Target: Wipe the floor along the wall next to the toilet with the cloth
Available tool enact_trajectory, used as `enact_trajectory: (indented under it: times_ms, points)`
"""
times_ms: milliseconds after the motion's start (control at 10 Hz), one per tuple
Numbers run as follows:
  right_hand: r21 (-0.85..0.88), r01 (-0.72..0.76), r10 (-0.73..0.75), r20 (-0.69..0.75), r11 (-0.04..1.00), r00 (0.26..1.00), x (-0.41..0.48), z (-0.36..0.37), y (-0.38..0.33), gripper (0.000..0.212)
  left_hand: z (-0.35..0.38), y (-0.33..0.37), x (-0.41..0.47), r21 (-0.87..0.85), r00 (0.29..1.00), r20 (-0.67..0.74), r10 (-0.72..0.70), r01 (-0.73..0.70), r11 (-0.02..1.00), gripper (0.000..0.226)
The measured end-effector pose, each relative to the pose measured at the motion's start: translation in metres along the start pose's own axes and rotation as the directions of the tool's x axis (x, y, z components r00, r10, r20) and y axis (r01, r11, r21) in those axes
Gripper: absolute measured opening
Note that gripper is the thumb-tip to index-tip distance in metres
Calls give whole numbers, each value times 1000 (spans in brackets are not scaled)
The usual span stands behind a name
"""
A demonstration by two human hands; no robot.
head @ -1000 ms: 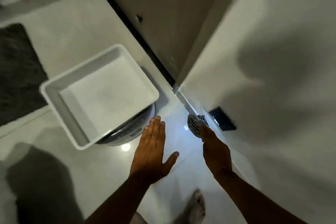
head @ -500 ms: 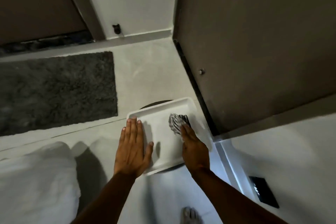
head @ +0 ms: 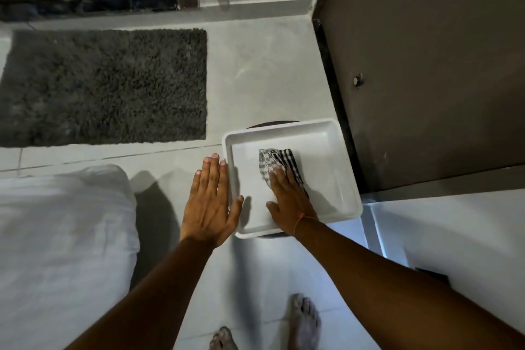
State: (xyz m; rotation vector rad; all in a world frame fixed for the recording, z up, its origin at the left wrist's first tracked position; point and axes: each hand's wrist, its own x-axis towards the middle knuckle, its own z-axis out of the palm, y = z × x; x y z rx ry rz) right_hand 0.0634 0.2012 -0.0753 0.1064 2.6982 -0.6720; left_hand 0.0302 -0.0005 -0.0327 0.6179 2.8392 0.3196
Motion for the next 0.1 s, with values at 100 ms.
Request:
enact_trajectory:
  times_ms: [100]
  points:
    - [235, 66, -39, -115, 970, 993, -17, -28, -13, 68, -22, 2, -2, -36, 1000, -27, -3, 2, 999, 78]
